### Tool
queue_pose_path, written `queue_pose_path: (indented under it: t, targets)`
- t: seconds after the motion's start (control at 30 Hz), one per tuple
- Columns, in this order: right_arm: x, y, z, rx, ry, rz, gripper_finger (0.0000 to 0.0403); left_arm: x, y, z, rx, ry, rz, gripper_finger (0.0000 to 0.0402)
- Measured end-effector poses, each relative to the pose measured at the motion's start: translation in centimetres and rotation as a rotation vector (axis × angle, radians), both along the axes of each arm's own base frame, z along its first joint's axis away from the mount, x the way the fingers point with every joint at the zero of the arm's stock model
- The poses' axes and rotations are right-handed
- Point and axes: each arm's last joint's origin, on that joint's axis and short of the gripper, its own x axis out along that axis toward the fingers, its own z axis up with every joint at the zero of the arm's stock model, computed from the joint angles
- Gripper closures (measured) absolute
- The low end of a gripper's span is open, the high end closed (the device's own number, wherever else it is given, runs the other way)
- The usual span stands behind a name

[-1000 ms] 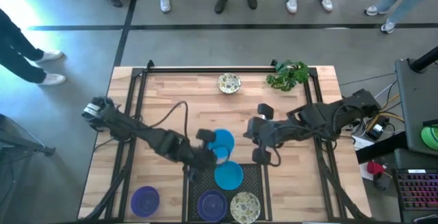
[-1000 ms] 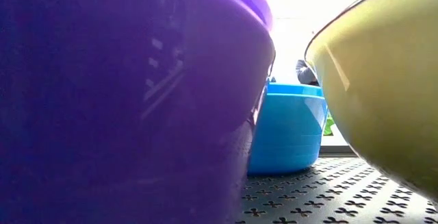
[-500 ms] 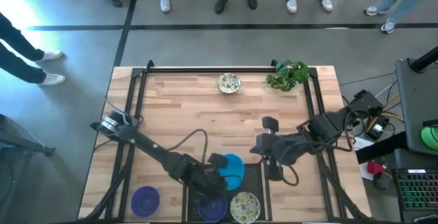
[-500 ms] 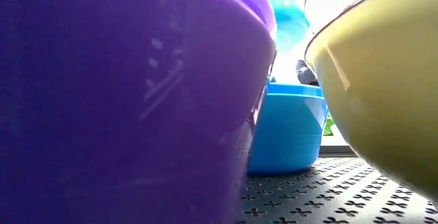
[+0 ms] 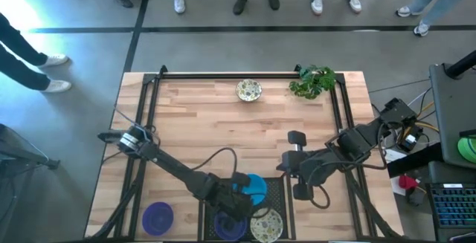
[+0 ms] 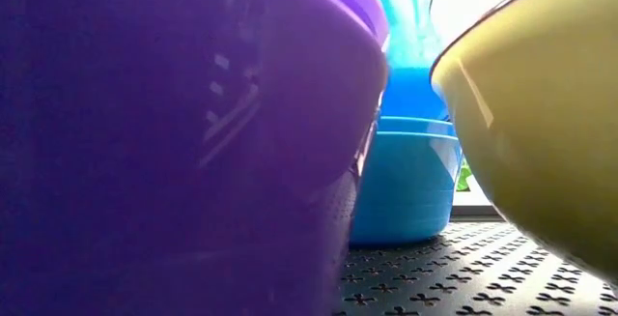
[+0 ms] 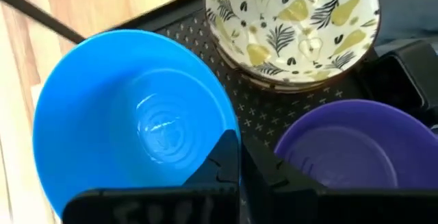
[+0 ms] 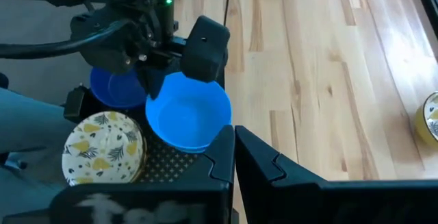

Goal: Pick & Place Mini bowls
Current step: Stack the blue bowl on top of the blue bowls on the shelf

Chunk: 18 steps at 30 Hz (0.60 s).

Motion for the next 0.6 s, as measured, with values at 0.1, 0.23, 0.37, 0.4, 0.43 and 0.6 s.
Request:
queue_pose_path:
  t: [0.1, 0.23, 0.37, 0.4, 0.43, 0.6]
  targets:
    - [-0.02, -0.01, -0.02, -0.005, 0.003, 0.004, 0.0394, -0.06, 0.03, -0.12, -0.006, 0.009, 0.014, 0.0402]
    - [-0.04, 0.04, -0.04, -0.007, 0.013, 0.040, 0.0394, -0.18, 0.10, -0.30, -0.007, 0.026, 0.027, 0.0402]
    - [-0.03, 0.13, -0.04, 0.004, 0.019, 0.063, 0.0394, -0.22, 0.13, -0.35, -0.010, 0.033, 0.037, 0.0401]
    - [-0.03, 0.13, -0.04, 0.005, 0.019, 0.064, 0.0394, -0.24, 0.14, -0.37, -0.009, 0.036, 0.038, 0.0401]
    - [-0.03, 0.14, -0.05, 0.007, 0.021, 0.066, 0.0394, -0.27, 0.16, -0.39, -0.008, 0.040, 0.039, 0.0402]
    - [-0.11, 0.33, -0.09, 0.056, 0.050, 0.117, 0.0394, -0.25, 0.25, -0.43, -0.012, 0.044, 0.050, 0.0402]
